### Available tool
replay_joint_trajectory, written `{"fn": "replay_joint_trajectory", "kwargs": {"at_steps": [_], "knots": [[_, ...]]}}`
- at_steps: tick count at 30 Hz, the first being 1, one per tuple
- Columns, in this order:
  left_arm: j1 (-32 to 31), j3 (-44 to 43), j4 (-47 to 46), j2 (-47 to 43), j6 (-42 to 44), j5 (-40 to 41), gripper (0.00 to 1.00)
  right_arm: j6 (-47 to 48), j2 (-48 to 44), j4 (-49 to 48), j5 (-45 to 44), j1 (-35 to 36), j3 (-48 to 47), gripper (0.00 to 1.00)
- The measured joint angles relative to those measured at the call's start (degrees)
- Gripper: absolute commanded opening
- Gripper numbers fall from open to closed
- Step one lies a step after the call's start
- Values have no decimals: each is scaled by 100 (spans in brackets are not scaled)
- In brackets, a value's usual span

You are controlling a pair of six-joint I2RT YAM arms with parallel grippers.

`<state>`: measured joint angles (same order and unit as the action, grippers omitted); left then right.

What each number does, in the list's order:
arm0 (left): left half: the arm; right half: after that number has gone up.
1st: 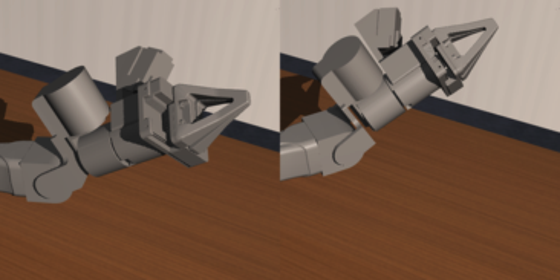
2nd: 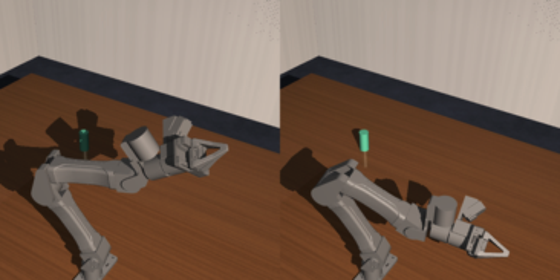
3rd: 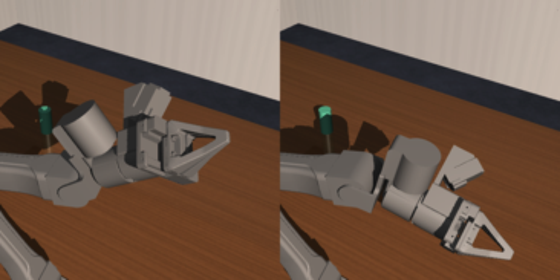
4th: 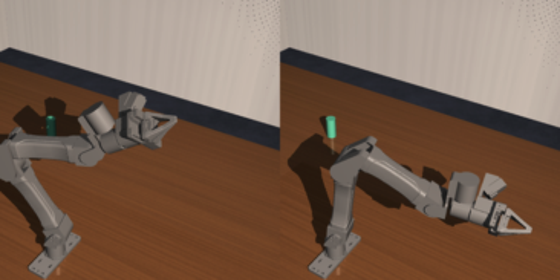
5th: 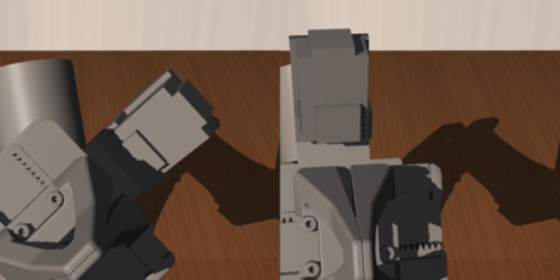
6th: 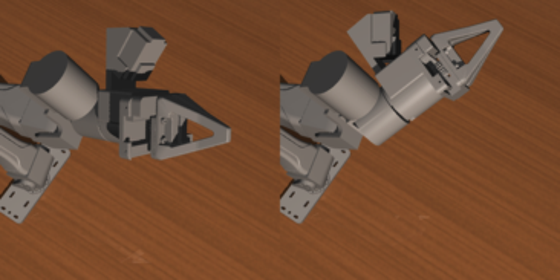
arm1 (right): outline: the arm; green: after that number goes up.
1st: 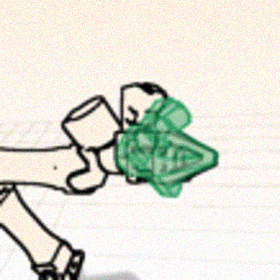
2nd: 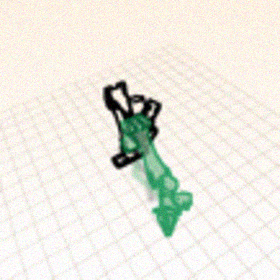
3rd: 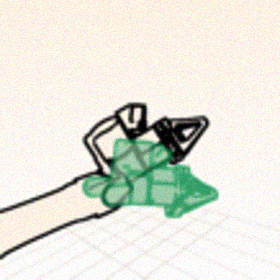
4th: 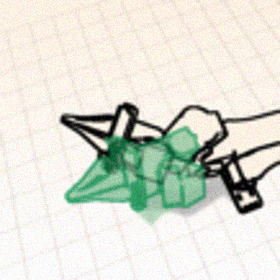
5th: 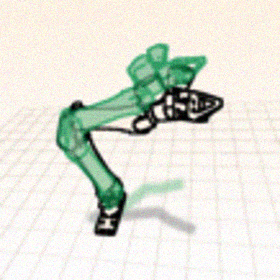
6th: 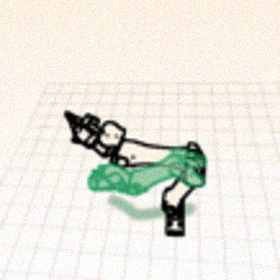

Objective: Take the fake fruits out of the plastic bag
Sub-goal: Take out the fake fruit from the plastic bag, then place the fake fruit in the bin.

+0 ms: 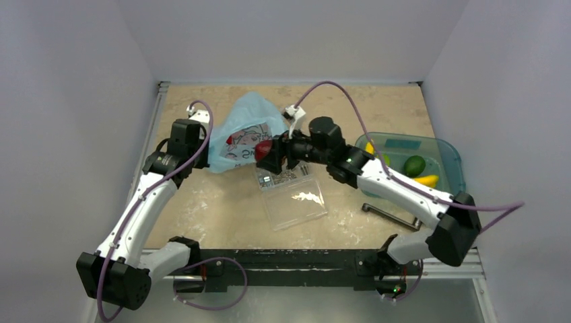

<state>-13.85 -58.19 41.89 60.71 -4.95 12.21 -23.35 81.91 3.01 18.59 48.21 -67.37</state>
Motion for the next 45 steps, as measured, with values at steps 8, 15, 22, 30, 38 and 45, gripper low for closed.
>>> {"fn": "replay_joint_trajectory", "kwargs": {"at_steps": [8,15,22,30,38,45], "knots": [[35,0,22,4,0,-149,0,-282,-1626,-249,-1460,-1043,1172,0],[35,0,37,37,2,-229,0,-1167,-2667,-326,-3333,-1478,2194,0],[35,-2,63,44,2,-304,0,-1637,-2542,-39,-4719,-2260,2555,0],[35,-2,66,46,2,-308,0,-1952,-1342,291,-5021,-3499,2618,4],[35,-2,66,103,2,-328,0,-2094,-758,520,-4964,-4168,2721,57],[26,-2,68,195,4,-343,0,-1856,-616,431,-4907,-4262,2723,95]]}}
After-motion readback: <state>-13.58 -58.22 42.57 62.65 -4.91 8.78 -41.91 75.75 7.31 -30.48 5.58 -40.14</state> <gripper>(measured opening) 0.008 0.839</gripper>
